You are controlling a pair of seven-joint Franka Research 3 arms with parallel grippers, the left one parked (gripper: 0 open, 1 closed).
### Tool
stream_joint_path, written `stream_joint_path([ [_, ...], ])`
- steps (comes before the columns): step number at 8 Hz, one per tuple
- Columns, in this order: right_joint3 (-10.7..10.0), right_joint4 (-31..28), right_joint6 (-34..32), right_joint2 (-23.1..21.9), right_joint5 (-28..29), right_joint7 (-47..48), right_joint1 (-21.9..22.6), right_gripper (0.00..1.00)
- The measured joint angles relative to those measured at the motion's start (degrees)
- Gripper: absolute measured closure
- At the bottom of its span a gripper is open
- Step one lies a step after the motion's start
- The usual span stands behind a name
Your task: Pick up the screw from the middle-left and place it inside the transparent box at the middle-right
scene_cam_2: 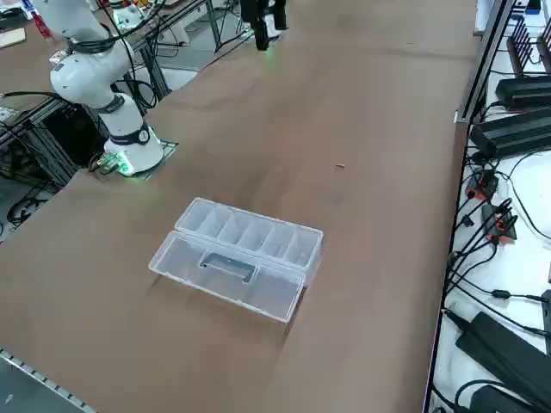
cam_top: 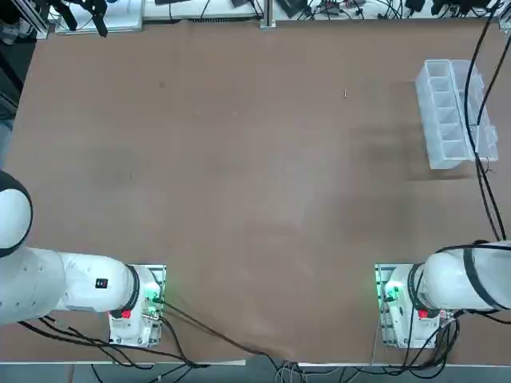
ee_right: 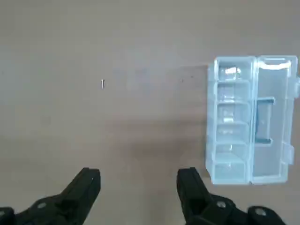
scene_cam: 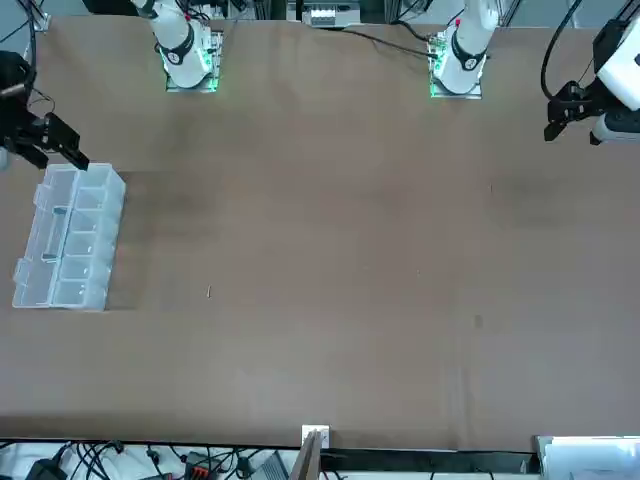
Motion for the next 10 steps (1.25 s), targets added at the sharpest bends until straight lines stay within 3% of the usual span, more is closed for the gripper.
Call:
stream_joint_path([
  [5,0.5,-2.0,14.0,11.9,0.1,2.4,4.0,0.0],
  [10,0.7,-2.3,23.7,21.5,0.1,3.6,9.8,0.0],
])
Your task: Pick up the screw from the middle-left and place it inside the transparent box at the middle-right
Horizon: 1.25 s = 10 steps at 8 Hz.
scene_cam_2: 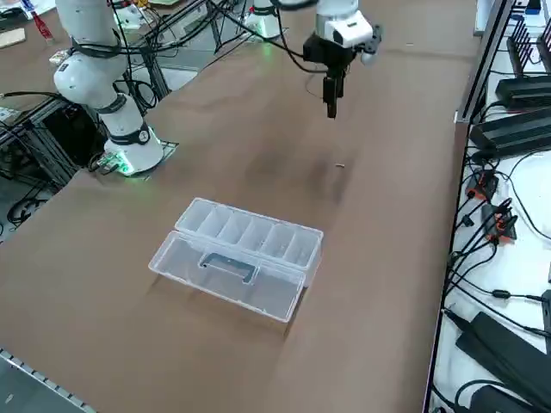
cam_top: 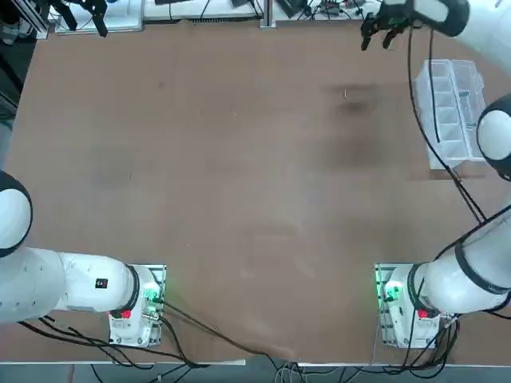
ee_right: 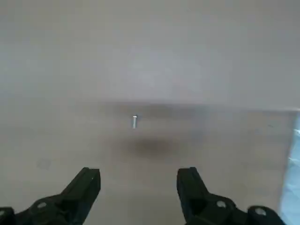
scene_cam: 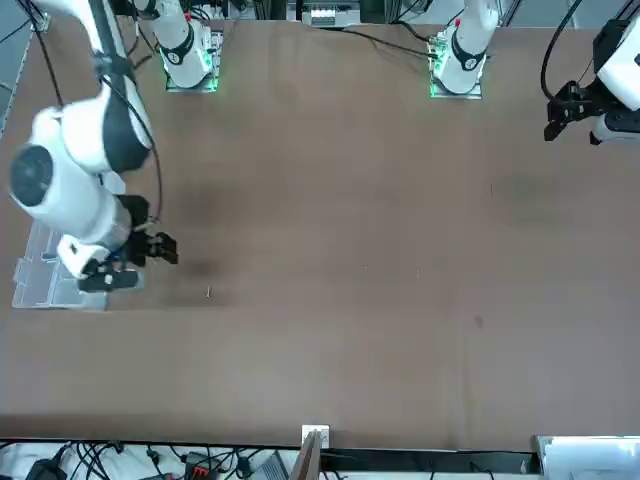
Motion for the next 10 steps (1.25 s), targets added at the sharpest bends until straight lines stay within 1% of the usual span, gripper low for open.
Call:
stream_joint_path([
  [3,0.0,0.1,5.2,6.0,-0.2,1.1,1.8,0.03],
  [4,0.0,0.2,6.2,7.7,-1.2,1.1,2.0,0.04],
  [5,0.0,0.3,6.7,9.1,-2.6,1.3,2.1,0.08],
  [8,-0.1,1.6,9.7,12.8,-3.4,3.1,2.1,0.08],
  [10,-0.1,1.9,12.5,14.9,-3.4,6.6,2.1,0.1],
])
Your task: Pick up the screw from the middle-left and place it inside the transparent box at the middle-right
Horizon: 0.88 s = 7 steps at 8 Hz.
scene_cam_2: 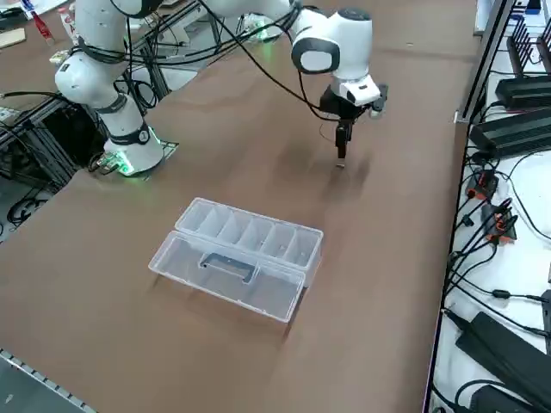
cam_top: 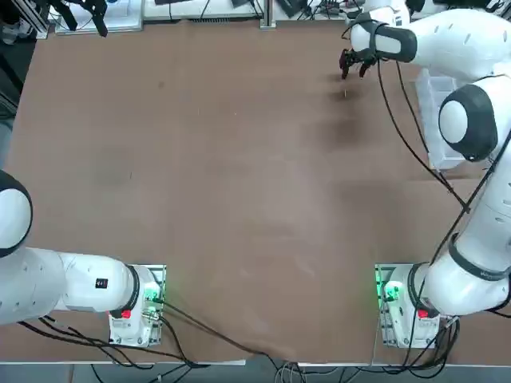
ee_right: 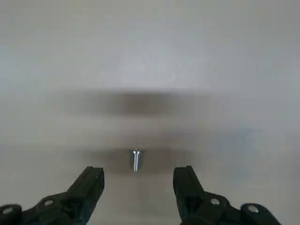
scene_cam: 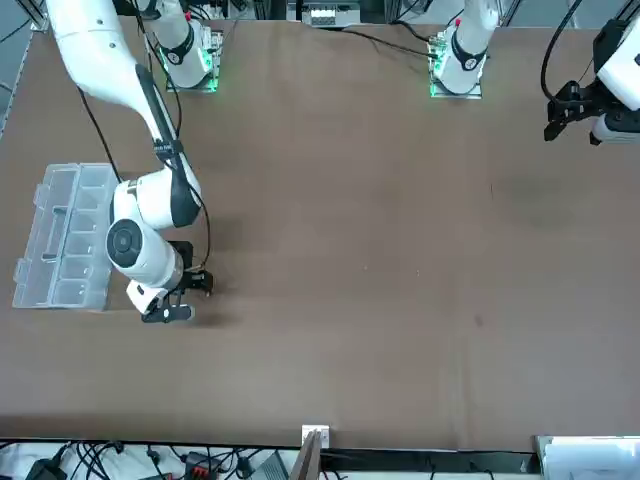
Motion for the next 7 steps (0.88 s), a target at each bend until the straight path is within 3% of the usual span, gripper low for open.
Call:
stream_joint_path([
  [7,0.0,0.4,3.6,3.6,-2.1,5.5,0.8,0.15],
])
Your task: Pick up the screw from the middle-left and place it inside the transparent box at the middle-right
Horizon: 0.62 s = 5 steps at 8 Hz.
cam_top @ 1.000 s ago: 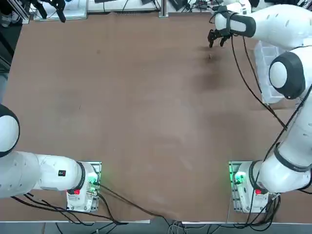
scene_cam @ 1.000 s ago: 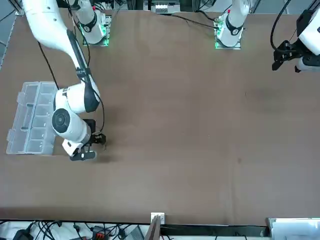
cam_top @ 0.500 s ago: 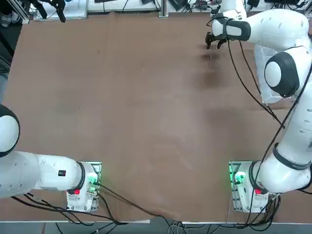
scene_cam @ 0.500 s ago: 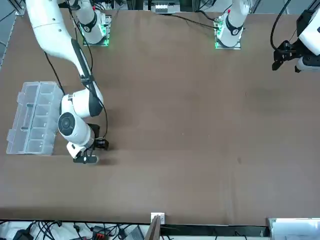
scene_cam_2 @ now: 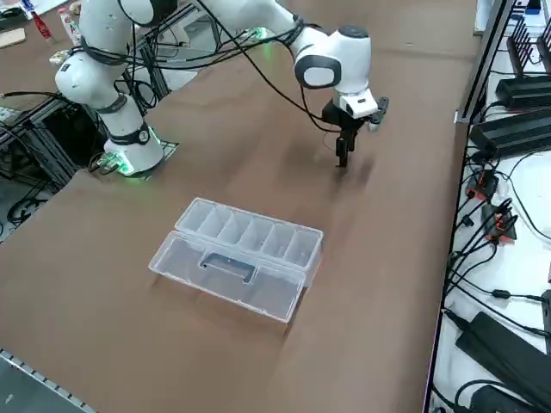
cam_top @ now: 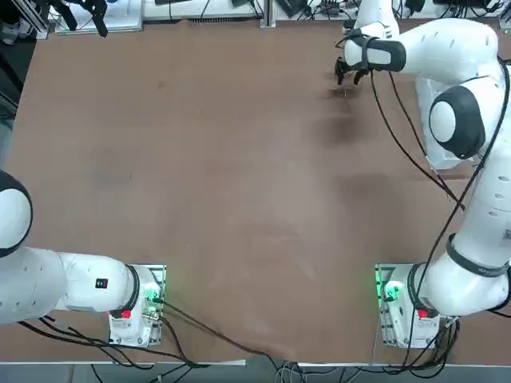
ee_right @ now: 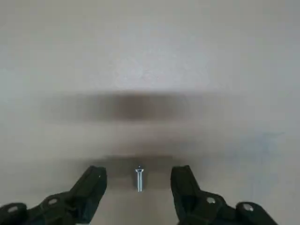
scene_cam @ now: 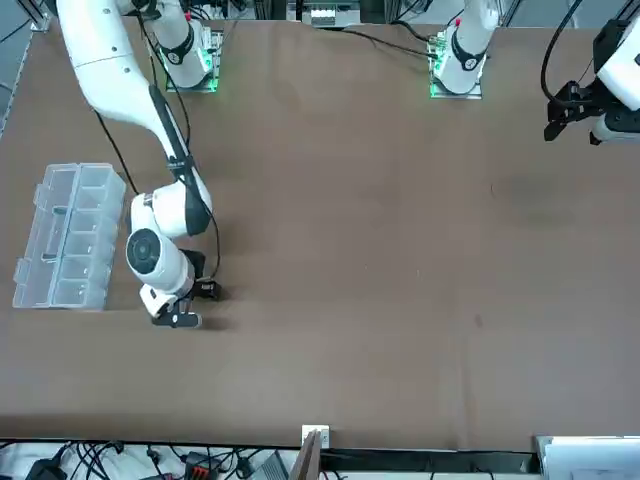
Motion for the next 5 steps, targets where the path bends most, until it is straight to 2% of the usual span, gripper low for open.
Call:
stream_joint_path([
  [5,-0.2,-0.1,1.9,1.6,0.1,1.9,-0.3,0.22],
])
